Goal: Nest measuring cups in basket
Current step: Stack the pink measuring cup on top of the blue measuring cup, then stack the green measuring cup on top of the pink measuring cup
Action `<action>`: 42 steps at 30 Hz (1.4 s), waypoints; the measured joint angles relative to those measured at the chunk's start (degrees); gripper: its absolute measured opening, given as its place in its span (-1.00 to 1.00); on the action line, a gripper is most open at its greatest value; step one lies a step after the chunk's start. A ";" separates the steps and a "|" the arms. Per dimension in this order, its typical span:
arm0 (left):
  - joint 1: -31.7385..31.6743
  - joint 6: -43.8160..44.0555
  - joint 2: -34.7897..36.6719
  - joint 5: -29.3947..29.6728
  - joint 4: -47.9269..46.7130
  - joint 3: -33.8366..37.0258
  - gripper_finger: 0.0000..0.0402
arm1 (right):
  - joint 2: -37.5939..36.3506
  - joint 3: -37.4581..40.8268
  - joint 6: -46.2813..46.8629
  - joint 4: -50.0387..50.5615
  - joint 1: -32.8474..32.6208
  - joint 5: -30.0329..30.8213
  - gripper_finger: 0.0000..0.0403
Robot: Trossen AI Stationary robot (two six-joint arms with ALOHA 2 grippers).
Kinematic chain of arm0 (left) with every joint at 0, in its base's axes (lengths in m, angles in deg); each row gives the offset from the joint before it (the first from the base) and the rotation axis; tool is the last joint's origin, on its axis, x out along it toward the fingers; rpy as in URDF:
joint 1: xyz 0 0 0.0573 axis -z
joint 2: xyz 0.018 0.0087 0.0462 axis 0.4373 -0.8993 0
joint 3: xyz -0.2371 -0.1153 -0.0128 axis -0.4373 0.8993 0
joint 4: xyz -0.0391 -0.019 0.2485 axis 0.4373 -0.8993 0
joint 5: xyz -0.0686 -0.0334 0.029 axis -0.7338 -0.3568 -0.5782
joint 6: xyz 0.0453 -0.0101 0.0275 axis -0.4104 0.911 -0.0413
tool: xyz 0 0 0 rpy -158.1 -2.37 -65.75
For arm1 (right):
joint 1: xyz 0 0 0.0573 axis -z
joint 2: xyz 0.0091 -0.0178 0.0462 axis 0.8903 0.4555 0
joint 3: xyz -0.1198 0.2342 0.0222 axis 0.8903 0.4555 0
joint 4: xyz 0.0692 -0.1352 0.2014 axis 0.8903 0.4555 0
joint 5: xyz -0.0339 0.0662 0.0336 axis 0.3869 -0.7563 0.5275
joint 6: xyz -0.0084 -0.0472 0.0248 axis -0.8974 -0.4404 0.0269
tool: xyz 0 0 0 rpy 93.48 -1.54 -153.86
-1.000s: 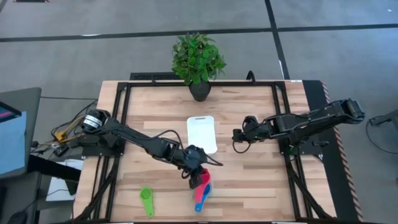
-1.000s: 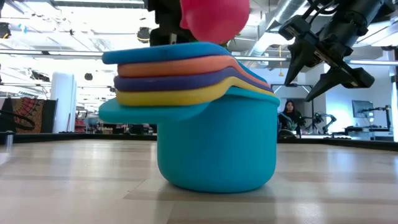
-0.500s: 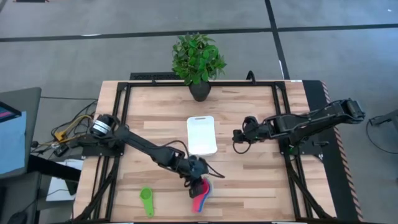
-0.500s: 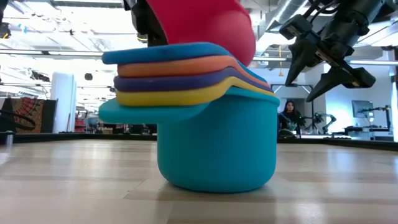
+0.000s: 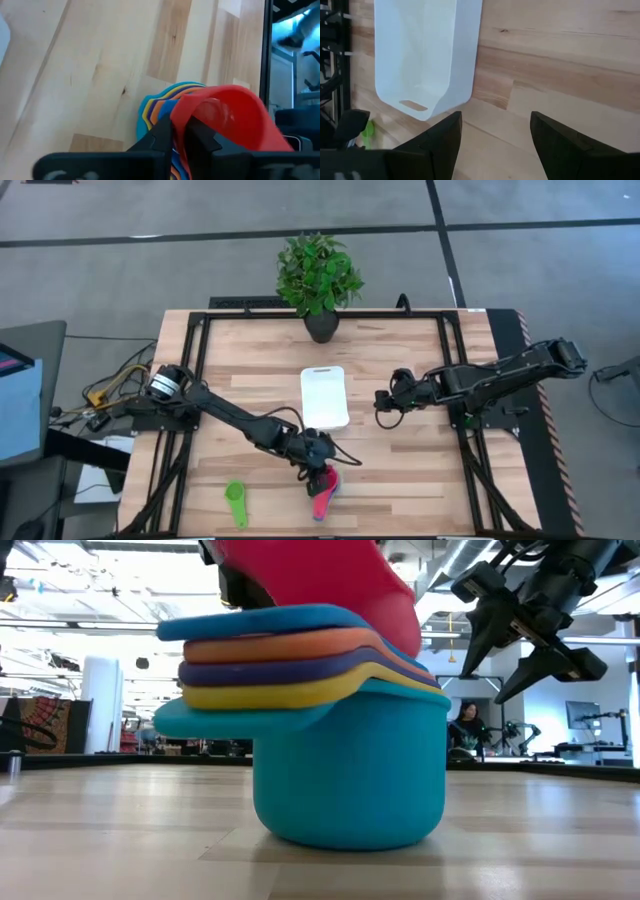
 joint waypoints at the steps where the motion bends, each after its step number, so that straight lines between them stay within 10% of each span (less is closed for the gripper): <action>1: 0.00 0.00 0.00 -0.14 -0.02 0.00 -0.83 | 0.00 0.00 0.03 -0.03 -0.10 -0.01 0.29; 17: -0.79 4.23 3.64 -2.27 -6.73 0.04 -0.48 | 0.00 0.00 -5.28 -0.65 -0.95 -1.18 0.29; 32: 9.55 24.32 19.16 20.69 -31.71 0.04 -0.48 | 0.11 0.00 -6.91 -5.98 -9.09 0.61 0.29; 42: 21.54 41.42 21.07 15.73 -45.48 4.86 -0.52 | 10.56 -0.70 0.54 -26.53 -23.59 15.99 0.29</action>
